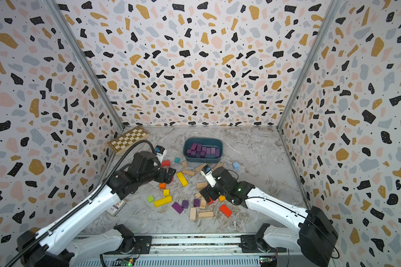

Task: Pick purple bricks into the storage bin
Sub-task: Place the building block in the storage box, then pick up the building block from the center of the board.

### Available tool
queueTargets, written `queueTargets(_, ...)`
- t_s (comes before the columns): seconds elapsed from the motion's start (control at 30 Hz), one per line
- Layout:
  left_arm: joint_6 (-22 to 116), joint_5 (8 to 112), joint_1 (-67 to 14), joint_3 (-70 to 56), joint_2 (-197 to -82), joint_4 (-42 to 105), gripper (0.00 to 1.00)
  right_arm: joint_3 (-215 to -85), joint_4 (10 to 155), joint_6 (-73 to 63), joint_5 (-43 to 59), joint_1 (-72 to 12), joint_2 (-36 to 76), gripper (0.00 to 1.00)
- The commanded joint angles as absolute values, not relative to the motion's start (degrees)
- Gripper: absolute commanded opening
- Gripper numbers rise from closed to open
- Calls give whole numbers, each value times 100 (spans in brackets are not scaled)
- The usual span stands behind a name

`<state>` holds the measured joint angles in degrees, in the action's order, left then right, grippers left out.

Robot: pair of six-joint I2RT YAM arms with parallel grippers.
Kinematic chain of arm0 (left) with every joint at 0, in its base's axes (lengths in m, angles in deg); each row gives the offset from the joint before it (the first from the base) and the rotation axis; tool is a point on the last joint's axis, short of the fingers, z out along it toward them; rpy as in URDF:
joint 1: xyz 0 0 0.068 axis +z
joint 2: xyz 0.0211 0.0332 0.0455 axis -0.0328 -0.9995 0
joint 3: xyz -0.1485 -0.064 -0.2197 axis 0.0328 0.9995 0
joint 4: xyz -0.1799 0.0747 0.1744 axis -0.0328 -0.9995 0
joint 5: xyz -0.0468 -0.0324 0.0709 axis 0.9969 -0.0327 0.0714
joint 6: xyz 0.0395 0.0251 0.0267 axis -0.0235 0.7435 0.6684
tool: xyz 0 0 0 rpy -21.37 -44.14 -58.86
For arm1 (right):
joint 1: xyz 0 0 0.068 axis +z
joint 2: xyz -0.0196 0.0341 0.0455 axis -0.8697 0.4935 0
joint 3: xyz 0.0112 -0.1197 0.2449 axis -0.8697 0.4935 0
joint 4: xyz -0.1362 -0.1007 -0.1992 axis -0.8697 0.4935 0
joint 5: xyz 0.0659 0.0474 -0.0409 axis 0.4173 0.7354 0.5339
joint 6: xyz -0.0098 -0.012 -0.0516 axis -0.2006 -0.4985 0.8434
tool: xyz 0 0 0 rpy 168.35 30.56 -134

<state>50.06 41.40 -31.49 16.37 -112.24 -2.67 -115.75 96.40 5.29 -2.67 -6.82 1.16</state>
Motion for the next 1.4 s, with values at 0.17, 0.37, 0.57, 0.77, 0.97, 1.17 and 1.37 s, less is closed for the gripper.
queueTargets(0.17,4270,3981,-3108,3518,-9341,151,99,-12018,9103,1010,-853,414,917,97)
queueTargets(0.37,4149,4342,-3108,4184,-9010,429,99,-12304,8650,1254,-952,905,1380,92)
queueTargets(0.57,4220,4373,-3108,4390,-8868,648,99,-12809,8269,1486,-758,1025,2161,88)
queueTargets(0.77,4133,4155,-3108,4510,-8447,550,99,-13283,8158,1657,-665,1177,3018,83)
queueTargets(0.97,4064,4005,-3108,4580,-8218,496,99,-12852,7579,1466,-621,1169,3157,80)
queueTargets(1.17,3871,3603,-3108,4524,-8367,407,99,-12461,7130,1249,-634,1162,3275,77)
queueTargets(1.37,3825,3497,-3108,4488,-8444,368,99,-12192,6909,1175,-661,1097,3200,77)
